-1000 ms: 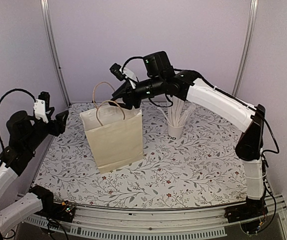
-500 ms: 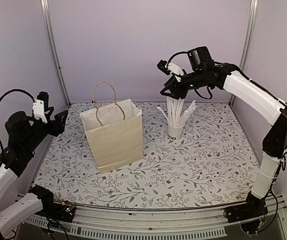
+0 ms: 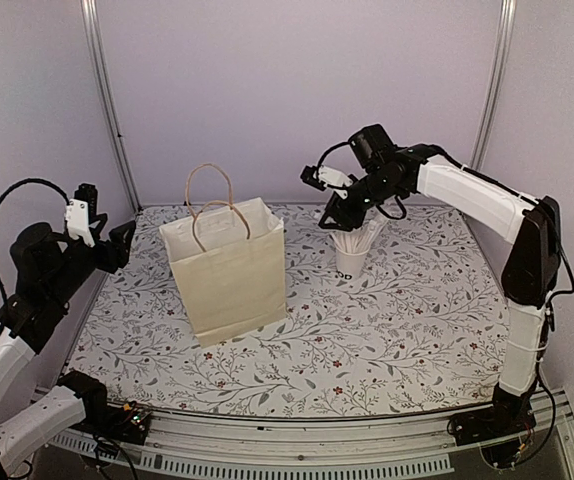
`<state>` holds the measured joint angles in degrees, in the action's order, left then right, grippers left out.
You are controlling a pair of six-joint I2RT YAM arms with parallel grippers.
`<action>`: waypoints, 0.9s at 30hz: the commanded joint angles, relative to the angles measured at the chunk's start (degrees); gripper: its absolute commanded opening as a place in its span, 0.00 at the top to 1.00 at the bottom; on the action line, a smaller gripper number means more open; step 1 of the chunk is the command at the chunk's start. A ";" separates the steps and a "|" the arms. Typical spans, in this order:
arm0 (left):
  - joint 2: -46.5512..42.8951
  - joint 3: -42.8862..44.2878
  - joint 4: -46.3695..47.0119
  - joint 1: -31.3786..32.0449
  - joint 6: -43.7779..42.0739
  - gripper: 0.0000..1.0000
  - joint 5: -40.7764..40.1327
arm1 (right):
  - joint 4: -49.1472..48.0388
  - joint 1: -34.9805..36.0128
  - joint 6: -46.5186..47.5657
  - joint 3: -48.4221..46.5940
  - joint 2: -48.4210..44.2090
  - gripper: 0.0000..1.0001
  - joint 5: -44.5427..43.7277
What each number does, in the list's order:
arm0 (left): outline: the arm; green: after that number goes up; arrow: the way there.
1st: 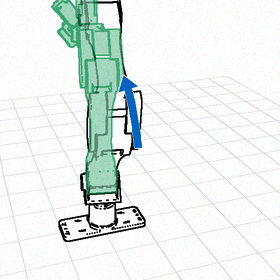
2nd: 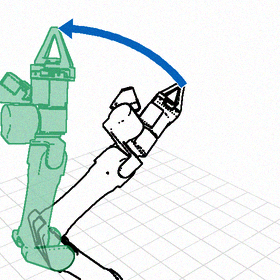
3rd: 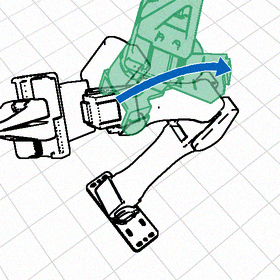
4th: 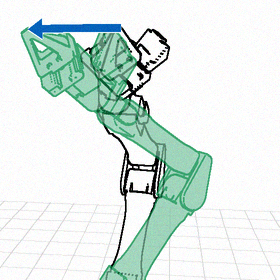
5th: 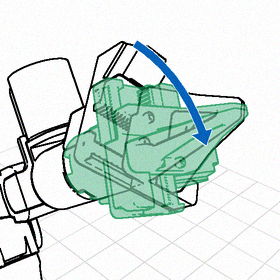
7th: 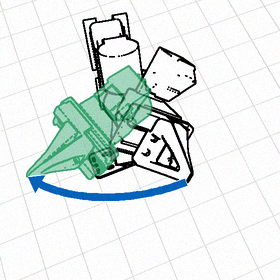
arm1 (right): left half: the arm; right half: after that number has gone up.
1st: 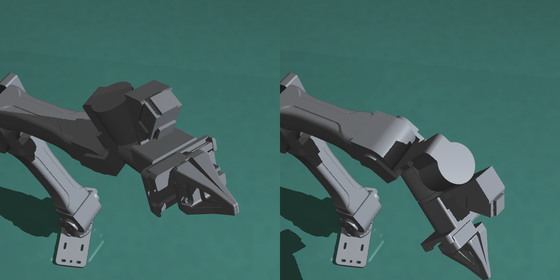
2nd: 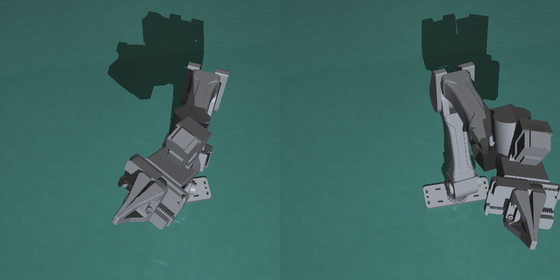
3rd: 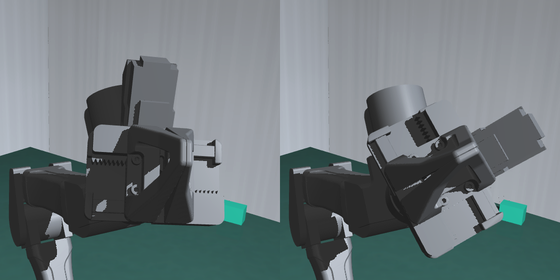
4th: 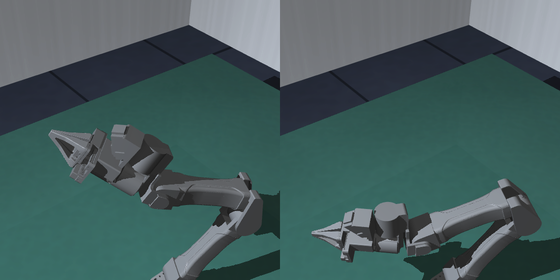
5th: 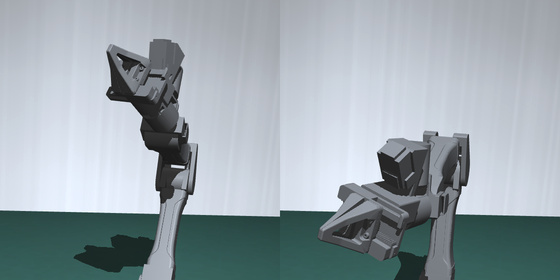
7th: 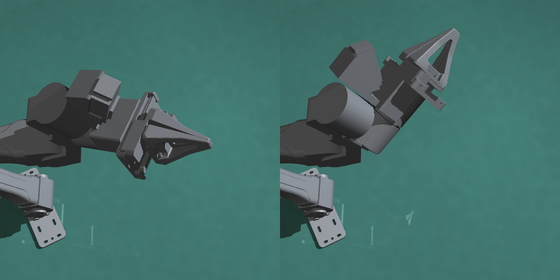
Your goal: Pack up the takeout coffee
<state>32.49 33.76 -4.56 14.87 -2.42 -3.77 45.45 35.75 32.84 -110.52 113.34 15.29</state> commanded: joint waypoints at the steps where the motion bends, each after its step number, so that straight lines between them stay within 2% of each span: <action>1: -0.08 -0.70 1.33 -0.73 -0.79 0.27 0.76 | -1.02 0.20 0.27 -0.35 2.06 0.52 -1.56; 7: -0.17 -0.80 1.35 -0.75 -0.84 0.27 1.18 | -0.83 0.20 -0.69 -4.20 5.91 0.54 -1.74; 9: -0.23 -0.80 1.31 -0.72 -0.88 0.27 1.29 | -0.24 0.24 -0.97 -6.01 7.41 0.58 -1.71; 13: -0.37 -0.95 1.31 -0.73 -0.99 0.27 1.39 | 0.83 0.23 -1.36 -8.55 9.71 0.81 -1.67; 17: -0.15 -0.93 1.32 -0.78 -1.12 0.27 1.65 | 1.37 0.28 -1.96 -8.84 8.63 1.00 -1.68; 27: 0.71 -0.95 1.66 -0.97 -1.49 0.27 2.03 | 2.34 1.04 -2.78 -8.74 -2.18 1.00 -1.40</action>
<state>32.93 33.74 -4.54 14.79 -3.22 -2.17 47.40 35.97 30.87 -117.71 118.98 13.67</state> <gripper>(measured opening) 0.732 0.015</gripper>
